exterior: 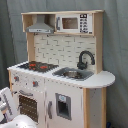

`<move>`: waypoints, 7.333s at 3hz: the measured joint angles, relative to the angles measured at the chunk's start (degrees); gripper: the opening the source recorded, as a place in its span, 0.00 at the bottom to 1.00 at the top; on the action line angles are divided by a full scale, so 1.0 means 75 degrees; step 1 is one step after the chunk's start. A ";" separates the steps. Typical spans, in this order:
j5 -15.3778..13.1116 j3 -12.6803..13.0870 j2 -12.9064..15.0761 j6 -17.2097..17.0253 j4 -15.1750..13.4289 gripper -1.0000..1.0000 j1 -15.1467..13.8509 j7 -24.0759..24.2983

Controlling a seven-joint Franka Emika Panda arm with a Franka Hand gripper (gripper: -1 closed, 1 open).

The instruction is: Play with the kitchen

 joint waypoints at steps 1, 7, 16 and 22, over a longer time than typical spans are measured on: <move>-0.0084 -0.0006 -0.0405 0.0442 -0.0198 1.00 -0.0004 0.0585; -0.1006 0.0150 -0.1390 0.1538 -0.0305 1.00 -0.0855 0.4993; -0.1792 -0.0346 -0.0684 0.2486 0.0522 0.00 -0.1621 0.3900; 0.0893 0.0298 -0.0095 -0.0236 0.0764 0.00 -0.0451 0.1986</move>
